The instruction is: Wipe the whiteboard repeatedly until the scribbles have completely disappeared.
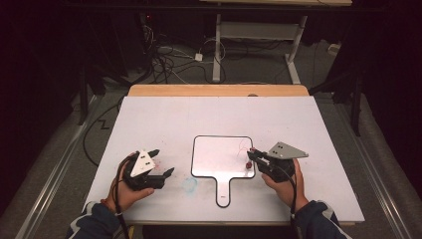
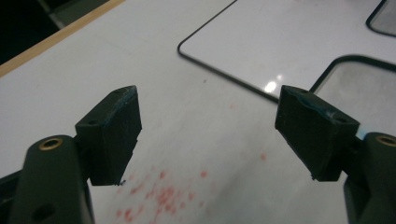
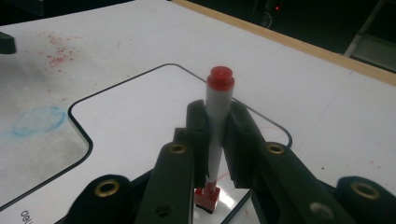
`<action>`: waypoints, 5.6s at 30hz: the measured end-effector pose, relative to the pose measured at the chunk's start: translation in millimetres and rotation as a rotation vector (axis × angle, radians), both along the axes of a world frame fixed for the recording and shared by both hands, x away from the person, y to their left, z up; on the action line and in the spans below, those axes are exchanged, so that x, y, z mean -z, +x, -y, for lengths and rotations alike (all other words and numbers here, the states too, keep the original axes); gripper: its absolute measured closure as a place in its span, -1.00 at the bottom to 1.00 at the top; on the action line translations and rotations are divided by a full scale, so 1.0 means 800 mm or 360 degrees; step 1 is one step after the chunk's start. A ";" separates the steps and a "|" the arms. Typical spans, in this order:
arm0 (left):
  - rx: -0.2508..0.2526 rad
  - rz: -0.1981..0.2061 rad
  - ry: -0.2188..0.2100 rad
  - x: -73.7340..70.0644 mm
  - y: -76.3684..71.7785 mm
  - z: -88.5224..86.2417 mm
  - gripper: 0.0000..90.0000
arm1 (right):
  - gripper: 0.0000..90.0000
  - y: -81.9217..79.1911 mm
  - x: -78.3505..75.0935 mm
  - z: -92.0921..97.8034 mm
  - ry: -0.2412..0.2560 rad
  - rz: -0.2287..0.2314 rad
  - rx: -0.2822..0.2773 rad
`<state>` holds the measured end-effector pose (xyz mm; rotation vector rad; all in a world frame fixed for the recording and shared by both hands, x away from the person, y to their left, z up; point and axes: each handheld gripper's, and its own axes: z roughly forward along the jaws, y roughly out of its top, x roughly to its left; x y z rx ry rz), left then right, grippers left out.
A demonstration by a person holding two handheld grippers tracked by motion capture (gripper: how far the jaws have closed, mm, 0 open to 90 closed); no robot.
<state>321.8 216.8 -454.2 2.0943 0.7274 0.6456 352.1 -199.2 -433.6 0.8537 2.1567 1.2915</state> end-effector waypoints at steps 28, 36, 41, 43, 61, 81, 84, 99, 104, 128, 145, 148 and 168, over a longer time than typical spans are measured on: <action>-0.0066 -0.0069 0.0007 0.012 -0.020 -0.021 -0.52 | 0.81 0.029 -0.011 0.003 -0.0044 -0.0102 0.0063; -0.0062 -0.0073 0.0019 0.013 -0.021 -0.019 -0.52 | 0.81 0.028 -0.009 -0.002 -0.0072 -0.0052 0.0052; -0.0058 -0.0080 0.0019 0.014 -0.019 -0.020 -0.52 | 0.81 0.053 -0.004 0.000 0.0016 -0.0055 0.0132; -0.0056 -0.0083 0.0013 0.015 -0.019 -0.021 -0.52 | 0.81 0.052 -0.003 -0.006 0.0000 -0.0037 0.0125; -0.0040 -0.0076 0.0031 0.014 -0.019 -0.018 -0.52 | 0.81 0.048 0.001 -0.014 0.0039 -0.0009 0.0110; -0.0023 -0.0087 0.0044 0.016 -0.018 -0.015 -0.52 | 0.81 0.076 0.001 -0.015 0.0032 -0.0001 0.0132; -0.0019 -0.0088 0.0043 0.016 -0.017 -0.016 -0.52 | 0.81 0.091 0.000 -0.019 0.0004 0.0019 0.0163; -0.0014 -0.0092 0.0037 0.017 -0.018 -0.017 -0.52 | 0.81 0.125 0.004 -0.028 0.0082 0.0001 0.0224; -0.0014 -0.0093 0.0039 0.016 -0.019 -0.017 -0.52 | 0.81 0.099 0.000 -0.042 0.0030 -0.0024 0.0127; 0.0002 -0.0100 0.0041 0.017 -0.018 -0.014 -0.52 | 0.81 0.088 0.005 -0.032 0.0033 0.0054 0.0156; 0.0001 -0.0096 0.0045 0.015 -0.022 -0.016 -0.52 | 0.81 0.052 0.002 -0.045 0.0043 -0.0021 0.0010; 0.0003 -0.0097 0.0049 0.016 -0.022 -0.014 -0.52 | 0.81 0.049 0.001 -0.046 -0.0003 0.0006 0.0000; 0.0018 -0.0103 0.0056 0.017 -0.020 -0.013 -0.52 | 0.81 0.112 0.009 -0.017 0.0028 0.0117 0.0262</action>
